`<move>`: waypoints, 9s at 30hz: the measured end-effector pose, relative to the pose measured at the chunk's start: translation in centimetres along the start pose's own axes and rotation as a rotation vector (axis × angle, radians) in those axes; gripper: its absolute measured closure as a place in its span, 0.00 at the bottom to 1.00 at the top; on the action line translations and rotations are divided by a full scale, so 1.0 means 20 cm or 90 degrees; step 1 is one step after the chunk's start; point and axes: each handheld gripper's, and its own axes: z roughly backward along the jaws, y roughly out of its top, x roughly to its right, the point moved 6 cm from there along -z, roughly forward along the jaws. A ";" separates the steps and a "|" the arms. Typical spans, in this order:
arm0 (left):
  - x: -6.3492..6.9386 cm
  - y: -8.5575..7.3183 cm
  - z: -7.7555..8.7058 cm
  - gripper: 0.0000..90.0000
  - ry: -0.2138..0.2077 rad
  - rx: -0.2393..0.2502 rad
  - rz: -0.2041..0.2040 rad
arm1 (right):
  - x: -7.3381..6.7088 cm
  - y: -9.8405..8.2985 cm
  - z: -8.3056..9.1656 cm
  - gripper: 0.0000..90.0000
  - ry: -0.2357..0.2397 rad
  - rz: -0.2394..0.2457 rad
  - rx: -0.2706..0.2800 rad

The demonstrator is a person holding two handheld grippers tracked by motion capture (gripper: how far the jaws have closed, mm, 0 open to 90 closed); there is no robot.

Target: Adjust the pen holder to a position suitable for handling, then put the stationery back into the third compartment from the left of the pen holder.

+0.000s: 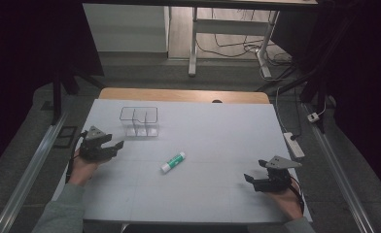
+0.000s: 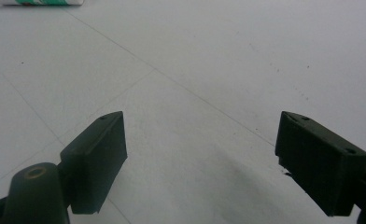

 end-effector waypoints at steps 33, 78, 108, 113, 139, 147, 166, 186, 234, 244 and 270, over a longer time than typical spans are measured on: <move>-0.25 0.14 -0.23 0.99 0.013 0.007 0.033 | 0.00 -0.02 0.00 0.20 0.000 0.004 -0.009; -0.24 0.20 -0.38 0.99 -0.010 -0.007 0.022 | -0.02 -0.03 0.00 0.21 0.007 0.009 -0.010; -0.03 0.26 -0.48 0.99 -0.034 -0.016 -0.018 | -0.02 -0.03 0.01 0.21 0.011 0.007 -0.007; -0.02 0.27 -0.49 0.99 -0.038 -0.017 -0.021 | -0.02 -0.03 0.01 0.21 0.011 0.007 -0.007; 0.16 0.35 -0.57 0.99 -0.075 -0.026 -0.063 | -0.02 -0.03 0.01 0.21 0.007 0.010 -0.009; 0.24 0.37 -0.60 0.99 -0.088 -0.030 -0.082 | -0.02 -0.03 0.01 0.21 0.007 0.010 -0.009; 0.31 0.42 -0.66 0.99 -0.094 -0.024 -0.083 | -0.02 -0.03 0.02 0.21 0.007 0.012 -0.011; 0.34 0.45 -0.71 0.99 -0.098 -0.021 -0.077 | -0.03 -0.03 0.03 0.21 0.004 0.014 -0.009; 0.57 0.22 -0.08 0.36 -0.202 -0.091 -0.150 | -0.04 -0.01 0.03 0.21 0.010 0.019 0.004; 0.62 0.19 -0.10 0.35 -0.208 -0.122 -0.168 | -0.04 -0.01 0.03 0.21 0.009 0.022 0.002; 0.75 0.16 -0.16 0.33 -0.228 -0.183 -0.207 | -0.05 -0.01 0.03 0.21 0.008 0.028 -0.002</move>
